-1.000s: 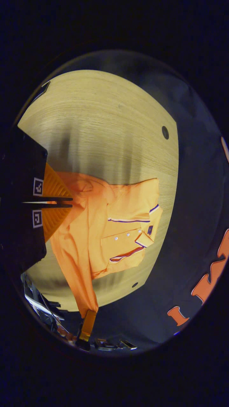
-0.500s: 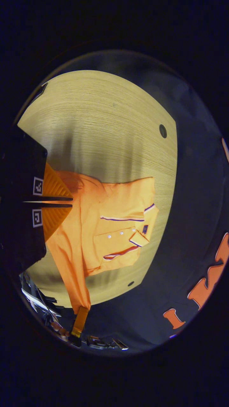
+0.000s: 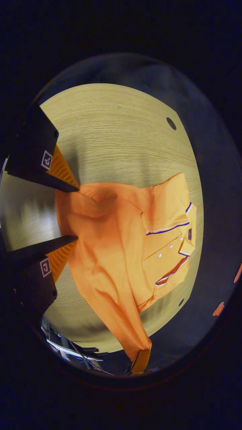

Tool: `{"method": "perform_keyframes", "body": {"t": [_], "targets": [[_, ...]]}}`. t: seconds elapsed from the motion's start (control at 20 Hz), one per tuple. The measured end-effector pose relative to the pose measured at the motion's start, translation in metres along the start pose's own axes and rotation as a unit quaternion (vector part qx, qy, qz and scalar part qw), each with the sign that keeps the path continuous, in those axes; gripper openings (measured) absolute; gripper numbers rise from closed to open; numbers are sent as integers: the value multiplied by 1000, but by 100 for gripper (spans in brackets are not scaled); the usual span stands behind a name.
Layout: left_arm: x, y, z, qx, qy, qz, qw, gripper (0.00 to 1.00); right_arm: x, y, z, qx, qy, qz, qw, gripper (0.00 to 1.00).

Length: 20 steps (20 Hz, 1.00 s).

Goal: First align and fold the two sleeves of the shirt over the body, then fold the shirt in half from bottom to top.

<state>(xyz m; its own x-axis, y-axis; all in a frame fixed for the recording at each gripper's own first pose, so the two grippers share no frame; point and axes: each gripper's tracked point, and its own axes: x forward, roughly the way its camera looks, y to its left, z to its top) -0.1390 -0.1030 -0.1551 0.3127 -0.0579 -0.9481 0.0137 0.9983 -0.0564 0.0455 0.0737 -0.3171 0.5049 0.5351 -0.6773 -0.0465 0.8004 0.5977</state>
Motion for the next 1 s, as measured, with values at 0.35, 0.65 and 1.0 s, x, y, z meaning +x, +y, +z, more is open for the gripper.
{"method": "perform_keyframes", "body": {"t": [0.35, 0.65, 1.0], "targets": [[-22, 2, 38, -63, -66, -32, 995, 2, 5, 3, 1, 2, 4, 4, 1000, 3], [-50, 0, 97, -99, -126, -72, 984, 2, 11, 14, 26, -6, -17, 10, 1000, 2], [-66, 6, 172, -88, -177, -67, 978, 2, 23, 33, 89, -37, -55, 15, 998, 2]]}}
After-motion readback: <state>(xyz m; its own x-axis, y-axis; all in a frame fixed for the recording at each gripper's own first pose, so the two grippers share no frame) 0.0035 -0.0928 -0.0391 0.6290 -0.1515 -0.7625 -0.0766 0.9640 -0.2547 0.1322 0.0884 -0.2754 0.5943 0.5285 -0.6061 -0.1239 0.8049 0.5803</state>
